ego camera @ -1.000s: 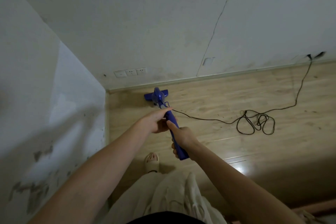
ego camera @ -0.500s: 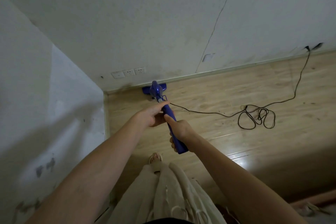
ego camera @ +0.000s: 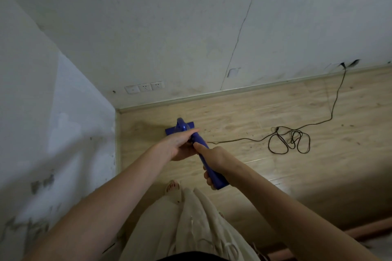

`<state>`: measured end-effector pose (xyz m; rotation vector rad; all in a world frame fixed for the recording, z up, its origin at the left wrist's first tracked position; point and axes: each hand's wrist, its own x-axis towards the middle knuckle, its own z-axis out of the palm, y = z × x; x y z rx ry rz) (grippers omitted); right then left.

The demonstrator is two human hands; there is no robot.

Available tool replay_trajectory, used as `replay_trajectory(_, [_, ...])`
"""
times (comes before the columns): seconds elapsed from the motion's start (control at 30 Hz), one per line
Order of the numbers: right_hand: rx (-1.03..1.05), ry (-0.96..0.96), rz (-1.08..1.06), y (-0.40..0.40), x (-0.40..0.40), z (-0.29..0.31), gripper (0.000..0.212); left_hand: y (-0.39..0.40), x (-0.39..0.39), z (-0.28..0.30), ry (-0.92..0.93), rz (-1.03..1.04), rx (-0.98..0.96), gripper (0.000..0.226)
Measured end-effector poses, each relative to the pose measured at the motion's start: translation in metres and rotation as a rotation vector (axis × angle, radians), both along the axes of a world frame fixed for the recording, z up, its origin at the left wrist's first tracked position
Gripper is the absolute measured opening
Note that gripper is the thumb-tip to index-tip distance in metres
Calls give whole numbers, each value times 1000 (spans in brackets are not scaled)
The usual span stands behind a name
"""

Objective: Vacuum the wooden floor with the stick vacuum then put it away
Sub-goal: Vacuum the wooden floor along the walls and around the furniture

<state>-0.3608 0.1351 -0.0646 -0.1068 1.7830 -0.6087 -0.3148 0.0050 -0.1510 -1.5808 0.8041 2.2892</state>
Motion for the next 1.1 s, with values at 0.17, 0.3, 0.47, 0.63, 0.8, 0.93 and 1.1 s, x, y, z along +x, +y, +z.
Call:
replay_trajectory(0.17, [-20, -1, -32, 8, 5, -4, 49, 15, 4, 6, 6, 60, 12, 40])
replay_trajectory(0.3, [-28, 19, -44, 0, 9, -15, 50, 11, 3, 4, 10, 100, -1, 33])
replay_trajectory(0.47, [-11, 51, -54, -27, 3, -35, 52, -8, -10, -7, -12, 162, -45, 31])
replay_trajectory(0.63, [2, 87, -39, -50, -3, -50, 57, -30, -25, -11, -57, 159, -99, 30])
replay_trajectory(0.8, [36, 86, -33, -44, -9, -41, 58, -28, -25, -8, -25, 93, -70, 29])
replay_trajectory(0.93, [14, 66, -36, -32, -9, -22, 51, -26, -17, -2, -32, 27, -61, 39])
replay_trajectory(1.1, [-70, 7, -66, -26, 4, -13, 43, -15, -4, 10, 0, 51, -3, 32])
